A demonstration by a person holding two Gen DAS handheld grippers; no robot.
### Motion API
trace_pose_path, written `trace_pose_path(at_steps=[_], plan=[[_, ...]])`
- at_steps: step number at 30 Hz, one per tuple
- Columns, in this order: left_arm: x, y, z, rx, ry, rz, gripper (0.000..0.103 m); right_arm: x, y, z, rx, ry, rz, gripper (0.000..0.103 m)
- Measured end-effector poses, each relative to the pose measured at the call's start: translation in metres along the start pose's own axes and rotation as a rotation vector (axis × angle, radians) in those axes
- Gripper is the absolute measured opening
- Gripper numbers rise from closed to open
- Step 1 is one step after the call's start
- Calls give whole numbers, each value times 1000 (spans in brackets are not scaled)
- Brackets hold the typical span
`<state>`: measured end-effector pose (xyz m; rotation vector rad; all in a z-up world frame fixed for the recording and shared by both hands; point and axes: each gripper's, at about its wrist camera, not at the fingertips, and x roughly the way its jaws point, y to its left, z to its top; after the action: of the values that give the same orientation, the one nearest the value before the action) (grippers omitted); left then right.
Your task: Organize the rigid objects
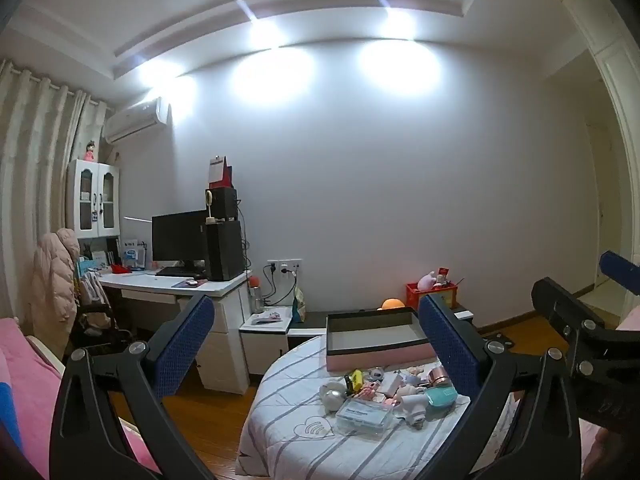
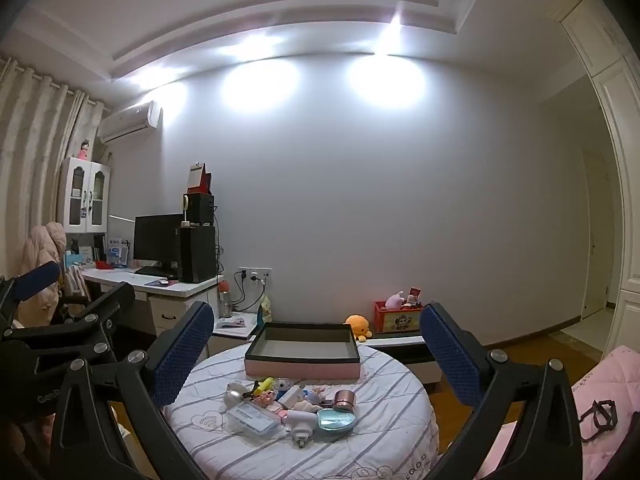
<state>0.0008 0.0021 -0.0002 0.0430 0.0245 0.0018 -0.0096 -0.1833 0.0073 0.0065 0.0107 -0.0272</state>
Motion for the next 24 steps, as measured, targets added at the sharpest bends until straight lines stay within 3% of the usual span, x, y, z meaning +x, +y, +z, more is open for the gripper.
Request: trace_pose_path(at_steps=[24], plan=[[1,-4,2,25,-8,8,103,-1,0,2,6,3,-4,103]])
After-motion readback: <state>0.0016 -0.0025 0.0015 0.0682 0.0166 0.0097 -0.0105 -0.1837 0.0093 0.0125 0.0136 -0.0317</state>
